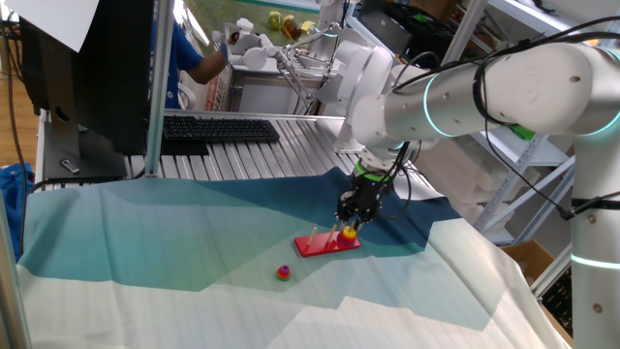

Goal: Take out one Hanoi block and throw it aside

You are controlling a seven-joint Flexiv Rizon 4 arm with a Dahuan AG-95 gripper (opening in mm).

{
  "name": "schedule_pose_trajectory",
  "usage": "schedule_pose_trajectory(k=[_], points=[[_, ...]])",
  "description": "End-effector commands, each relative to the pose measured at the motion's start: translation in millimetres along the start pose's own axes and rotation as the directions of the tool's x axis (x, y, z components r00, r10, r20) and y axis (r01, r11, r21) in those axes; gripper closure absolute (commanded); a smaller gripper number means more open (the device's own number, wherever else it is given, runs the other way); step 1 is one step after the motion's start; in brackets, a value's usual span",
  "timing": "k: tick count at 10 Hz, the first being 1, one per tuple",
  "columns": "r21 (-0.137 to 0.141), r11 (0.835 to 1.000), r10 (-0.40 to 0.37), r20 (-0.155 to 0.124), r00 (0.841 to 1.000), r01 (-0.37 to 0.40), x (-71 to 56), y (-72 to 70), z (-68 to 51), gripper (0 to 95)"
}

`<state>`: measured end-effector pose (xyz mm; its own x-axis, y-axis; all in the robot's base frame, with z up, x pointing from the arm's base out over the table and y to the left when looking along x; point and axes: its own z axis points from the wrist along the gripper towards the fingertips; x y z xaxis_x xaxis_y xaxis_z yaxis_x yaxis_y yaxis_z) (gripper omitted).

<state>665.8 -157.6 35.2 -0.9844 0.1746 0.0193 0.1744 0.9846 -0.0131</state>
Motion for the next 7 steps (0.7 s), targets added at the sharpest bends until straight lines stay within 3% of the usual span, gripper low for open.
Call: schedule_pose_trajectory(k=[1,4,5,7], points=[[-0.004,1.000,-0.009,-0.002,1.000,0.009,-0.5,0.3,0.2,76.0],[-0.007,1.000,-0.016,-0.004,1.000,0.016,-0.3,0.3,0.0,76.0],[-0.007,1.000,-0.019,-0.005,1.000,0.019,0.4,0.3,-1.9,95.0],[-0.001,1.000,-0.030,-0.012,0.999,0.030,3.8,-0.2,-11.0,95.0]])
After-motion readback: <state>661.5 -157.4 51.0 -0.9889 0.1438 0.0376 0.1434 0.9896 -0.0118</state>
